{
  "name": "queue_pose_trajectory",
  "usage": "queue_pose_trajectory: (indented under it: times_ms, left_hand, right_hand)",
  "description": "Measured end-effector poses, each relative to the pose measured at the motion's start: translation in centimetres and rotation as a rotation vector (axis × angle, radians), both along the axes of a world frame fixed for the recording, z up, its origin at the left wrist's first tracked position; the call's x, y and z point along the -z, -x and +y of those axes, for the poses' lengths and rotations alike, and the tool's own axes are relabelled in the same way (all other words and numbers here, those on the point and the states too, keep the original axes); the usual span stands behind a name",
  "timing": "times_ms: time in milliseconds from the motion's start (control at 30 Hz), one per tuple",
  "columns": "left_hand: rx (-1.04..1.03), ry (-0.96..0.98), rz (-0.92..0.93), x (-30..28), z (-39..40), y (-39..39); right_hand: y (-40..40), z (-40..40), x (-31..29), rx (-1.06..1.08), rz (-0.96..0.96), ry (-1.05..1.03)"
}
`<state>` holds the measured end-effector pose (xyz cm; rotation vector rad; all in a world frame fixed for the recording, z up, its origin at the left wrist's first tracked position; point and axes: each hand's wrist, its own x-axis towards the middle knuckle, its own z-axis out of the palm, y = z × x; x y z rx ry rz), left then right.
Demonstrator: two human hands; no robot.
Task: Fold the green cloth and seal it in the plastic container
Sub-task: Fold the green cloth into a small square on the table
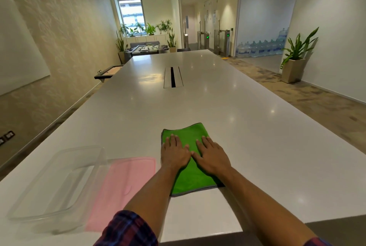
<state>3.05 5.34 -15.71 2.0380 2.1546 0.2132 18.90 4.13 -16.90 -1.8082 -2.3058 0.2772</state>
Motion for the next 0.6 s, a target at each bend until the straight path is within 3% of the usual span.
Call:
queue_pose_trajectory:
  times_ms: [233, 400, 500, 600]
  left_hand:
    - [0.048, -0.051, 0.008, 0.5, 0.1, 0.5]
    - [0.073, -0.005, 0.008, 0.5, 0.4, 0.8]
    - [0.093, 0.053, 0.011, 0.1, 0.6, 1.1]
    - [0.108, 0.118, 0.017, -0.4, 0.8, 1.2]
  right_hand:
    - [-0.6, 0.3, 0.0, 0.150, 0.067, -0.034]
    - [-1.6, -0.3, -0.5, 0.263, -0.030, -0.320]
    - [-2.2, -0.9, -1.0, 0.304, 0.000, -0.260]
    - [-3.1, -1.7, -2.2, 0.131, -0.012, -0.360]
